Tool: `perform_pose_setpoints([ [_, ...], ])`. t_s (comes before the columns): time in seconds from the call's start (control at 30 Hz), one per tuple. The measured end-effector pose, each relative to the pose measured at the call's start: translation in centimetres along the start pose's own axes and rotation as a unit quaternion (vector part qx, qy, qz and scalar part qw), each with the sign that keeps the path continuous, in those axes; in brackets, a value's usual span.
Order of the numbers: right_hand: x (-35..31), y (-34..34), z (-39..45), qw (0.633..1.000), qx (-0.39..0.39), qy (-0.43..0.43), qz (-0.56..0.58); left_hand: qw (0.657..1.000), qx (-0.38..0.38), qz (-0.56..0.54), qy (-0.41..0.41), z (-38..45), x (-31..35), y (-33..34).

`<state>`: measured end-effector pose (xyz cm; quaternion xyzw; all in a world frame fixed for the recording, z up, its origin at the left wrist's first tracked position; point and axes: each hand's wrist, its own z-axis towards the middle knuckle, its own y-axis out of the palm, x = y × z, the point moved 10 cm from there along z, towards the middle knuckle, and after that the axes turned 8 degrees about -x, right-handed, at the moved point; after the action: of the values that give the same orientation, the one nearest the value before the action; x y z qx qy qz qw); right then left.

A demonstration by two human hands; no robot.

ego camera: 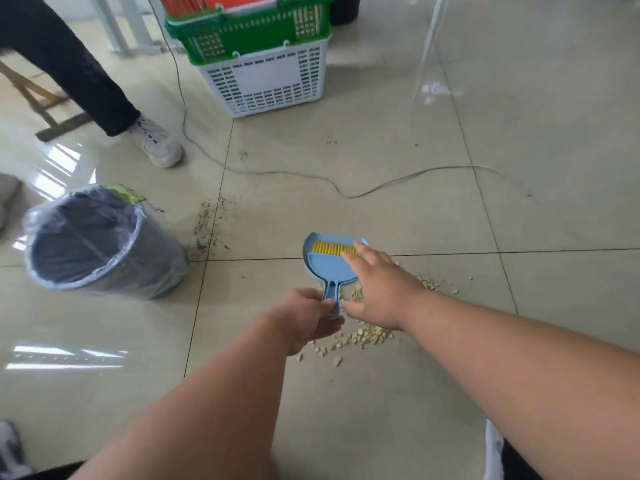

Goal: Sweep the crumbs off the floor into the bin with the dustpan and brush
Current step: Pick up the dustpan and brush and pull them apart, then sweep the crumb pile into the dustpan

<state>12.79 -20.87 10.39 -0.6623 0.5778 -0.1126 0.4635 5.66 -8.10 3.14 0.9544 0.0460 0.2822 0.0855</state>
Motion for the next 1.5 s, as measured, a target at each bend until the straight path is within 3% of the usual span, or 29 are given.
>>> perform_pose_setpoints([
  [0.27,-2.6,-6.3,-6.7,0.998,0.038,0.01,0.041,0.993,-0.077,-0.03,0.084,-11.5,4.4,4.9],
  [0.5,-5.7,-7.4,-14.5,0.981,0.091,-0.019,0.167,0.984,-0.15,0.019,0.092,-19.0,4.7,6.8],
  [0.77,-10.7,-5.1,-16.8,0.967,0.099,-0.072,0.222,0.984,-0.133,0.07,0.099,-23.7,3.4,3.9],
  [1.03,-10.5,-3.9,-16.6,0.965,0.071,-0.087,0.236,0.984,-0.141,0.01,0.104,-22.8,1.7,4.1],
  [1.13,-9.1,-3.2,-16.5,0.944,0.048,-0.087,0.314,0.991,-0.094,0.034,0.087,-21.6,0.5,2.2],
  [1.27,-4.1,-1.1,-16.4,0.925,0.111,-0.007,0.363,0.991,0.007,0.119,0.057,-20.2,-1.3,-3.2],
  [1.5,5.8,7.5,-15.6,0.846,0.038,0.167,0.504,0.978,0.104,0.178,-0.031,-18.6,-5.9,-11.0],
])
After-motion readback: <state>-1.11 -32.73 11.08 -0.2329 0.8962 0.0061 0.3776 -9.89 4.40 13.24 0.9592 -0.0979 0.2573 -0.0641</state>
